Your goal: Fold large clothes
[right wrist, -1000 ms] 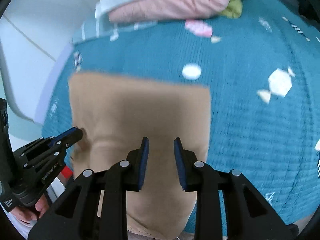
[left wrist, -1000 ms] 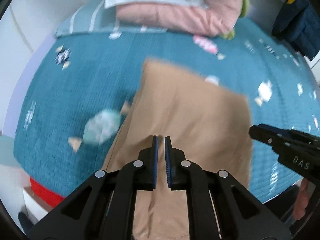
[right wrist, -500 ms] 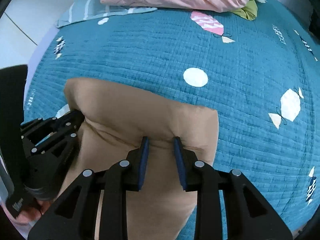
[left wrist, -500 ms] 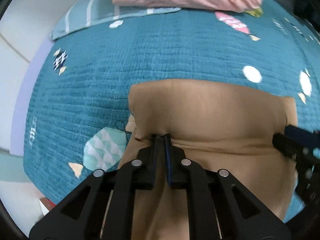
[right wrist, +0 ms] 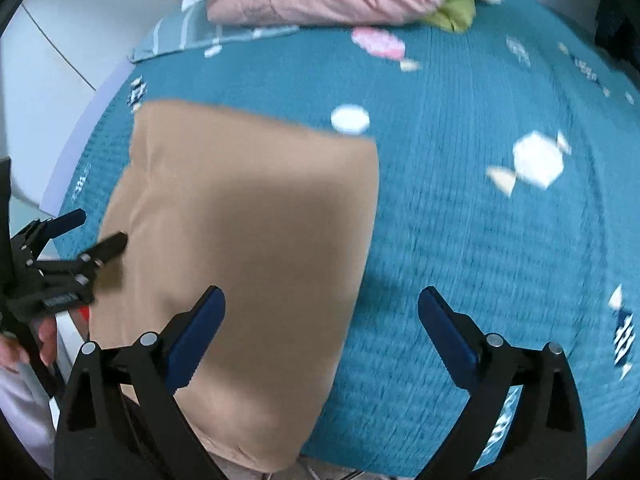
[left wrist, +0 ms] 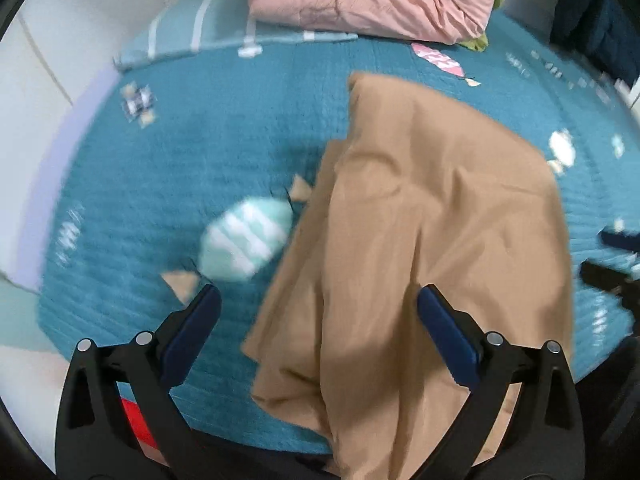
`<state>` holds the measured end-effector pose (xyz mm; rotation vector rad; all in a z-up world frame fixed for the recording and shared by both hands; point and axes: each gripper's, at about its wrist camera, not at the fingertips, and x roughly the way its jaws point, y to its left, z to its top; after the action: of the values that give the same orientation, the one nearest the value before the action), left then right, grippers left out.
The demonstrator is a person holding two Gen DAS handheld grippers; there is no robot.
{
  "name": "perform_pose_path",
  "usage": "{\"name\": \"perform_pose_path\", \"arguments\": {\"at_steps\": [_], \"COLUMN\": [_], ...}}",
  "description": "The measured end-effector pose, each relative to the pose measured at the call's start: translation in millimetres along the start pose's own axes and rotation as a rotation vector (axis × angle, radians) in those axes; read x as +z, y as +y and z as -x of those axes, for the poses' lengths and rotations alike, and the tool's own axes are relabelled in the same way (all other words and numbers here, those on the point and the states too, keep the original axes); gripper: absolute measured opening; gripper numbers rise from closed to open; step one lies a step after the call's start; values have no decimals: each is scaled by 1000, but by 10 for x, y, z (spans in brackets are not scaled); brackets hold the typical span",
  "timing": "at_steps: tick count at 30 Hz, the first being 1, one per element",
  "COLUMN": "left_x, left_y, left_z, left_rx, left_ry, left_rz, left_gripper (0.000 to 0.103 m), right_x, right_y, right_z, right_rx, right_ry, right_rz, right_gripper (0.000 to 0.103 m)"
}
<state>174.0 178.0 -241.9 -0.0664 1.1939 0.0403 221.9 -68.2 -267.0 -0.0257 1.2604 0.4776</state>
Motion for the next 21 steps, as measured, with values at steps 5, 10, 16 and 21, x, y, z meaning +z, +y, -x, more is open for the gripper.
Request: {"name": "perform_pose_path", "arguments": {"at_steps": [5, 10, 16, 21], "left_x": [-144, -252, -308, -336], "left_y": [255, 482, 725, 828], "left_z": [-109, -334, -600, -714], "left_rx": [-227, -463, -692, -796], "left_ry": [52, 111, 143, 150], "left_rz": [138, 290, 422, 423], "left_gripper": [98, 98, 98, 98], "right_x": [-201, -288, -347, -362], "right_y": [-118, -266, -409, -469], "right_z": [-181, -295, -540, -706], "right_rx": [95, 261, 485, 618], "right_ry": [55, 70, 108, 114], "right_rz": [-76, -187, -296, -391], "right_gripper": [94, 95, 95, 97]}}
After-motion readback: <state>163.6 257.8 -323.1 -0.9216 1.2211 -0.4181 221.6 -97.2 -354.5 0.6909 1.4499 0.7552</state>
